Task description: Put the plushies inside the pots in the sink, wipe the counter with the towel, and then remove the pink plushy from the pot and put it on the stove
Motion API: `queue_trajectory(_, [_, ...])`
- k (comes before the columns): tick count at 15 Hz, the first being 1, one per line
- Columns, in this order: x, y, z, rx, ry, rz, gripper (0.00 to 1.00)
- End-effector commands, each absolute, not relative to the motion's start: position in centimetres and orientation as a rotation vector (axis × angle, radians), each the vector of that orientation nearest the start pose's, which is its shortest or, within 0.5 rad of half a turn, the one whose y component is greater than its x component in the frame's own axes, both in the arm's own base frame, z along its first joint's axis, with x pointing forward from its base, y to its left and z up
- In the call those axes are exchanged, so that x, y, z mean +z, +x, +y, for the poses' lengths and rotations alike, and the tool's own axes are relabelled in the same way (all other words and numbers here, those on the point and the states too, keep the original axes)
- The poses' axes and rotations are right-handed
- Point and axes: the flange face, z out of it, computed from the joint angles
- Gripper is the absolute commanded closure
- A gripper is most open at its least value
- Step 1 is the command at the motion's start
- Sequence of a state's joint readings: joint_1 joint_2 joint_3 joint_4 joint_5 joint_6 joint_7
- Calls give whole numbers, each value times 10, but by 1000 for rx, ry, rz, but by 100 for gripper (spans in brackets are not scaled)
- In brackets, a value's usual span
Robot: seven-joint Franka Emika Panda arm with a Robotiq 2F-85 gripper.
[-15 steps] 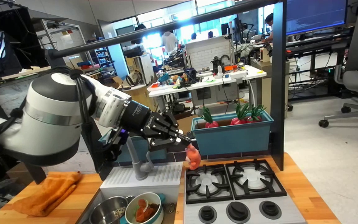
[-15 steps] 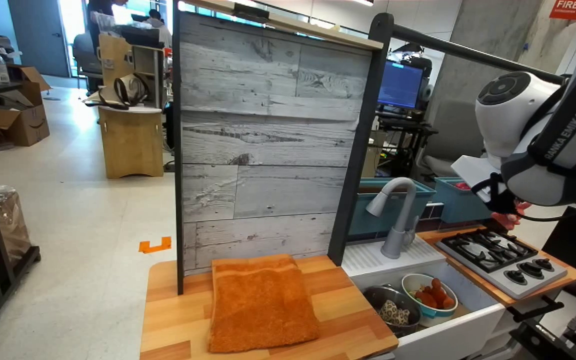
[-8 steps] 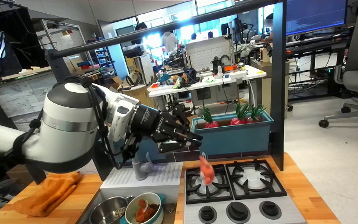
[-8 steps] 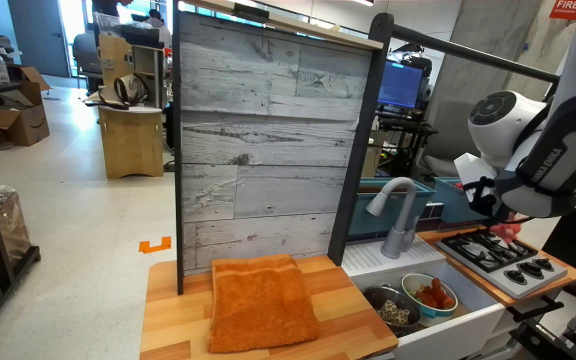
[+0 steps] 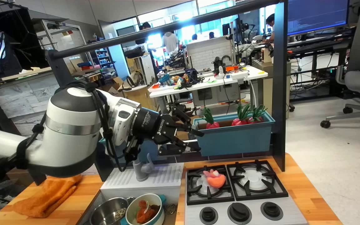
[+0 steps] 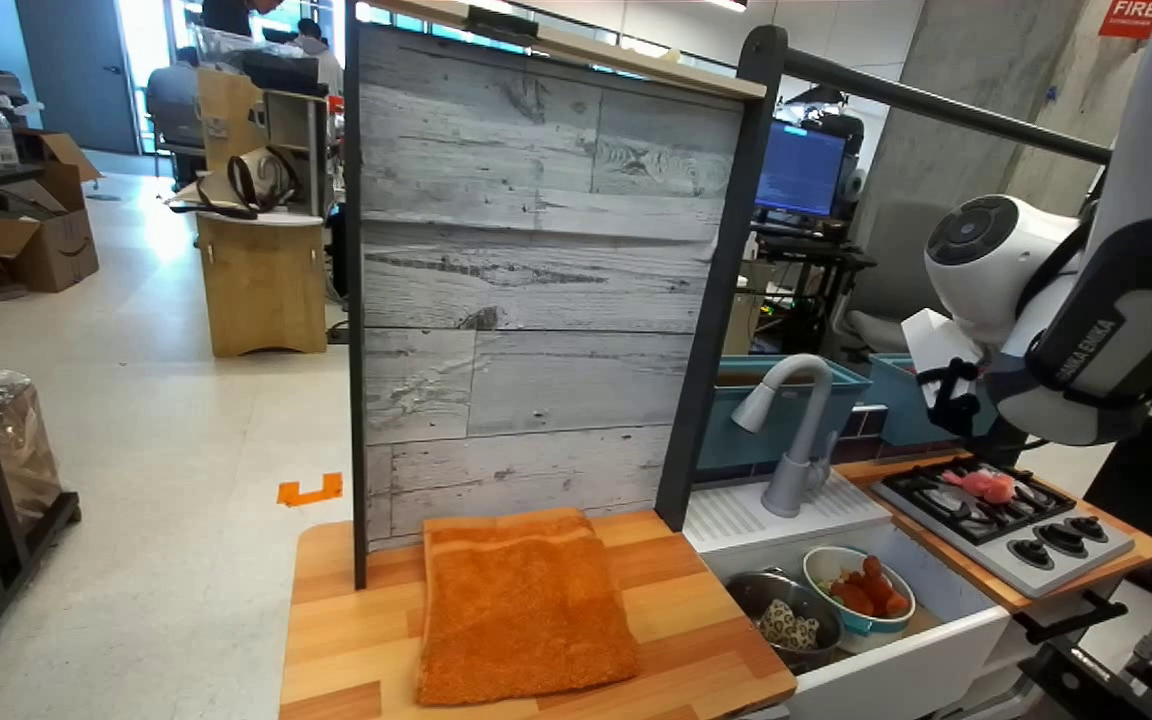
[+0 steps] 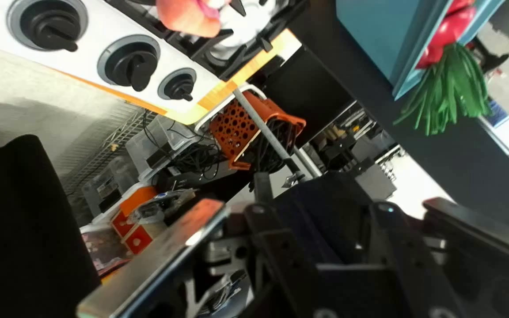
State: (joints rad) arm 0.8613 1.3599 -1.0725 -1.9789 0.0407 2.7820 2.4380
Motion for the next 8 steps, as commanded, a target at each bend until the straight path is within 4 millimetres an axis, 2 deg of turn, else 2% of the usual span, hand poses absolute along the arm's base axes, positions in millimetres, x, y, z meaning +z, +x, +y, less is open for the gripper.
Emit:
queue_trajectory(1, [116, 569, -87, -1505, -1701, 2603, 28])
queue_trajectory(4, [153, 551, -46, -1429, -1855, 2405, 5])
queue_trajectory(5, [166, 545, -32, -1408, -1900, 2333, 1])
queue_trajectory(8, [210, 527, 2, -1331, -1971, 2136, 0])
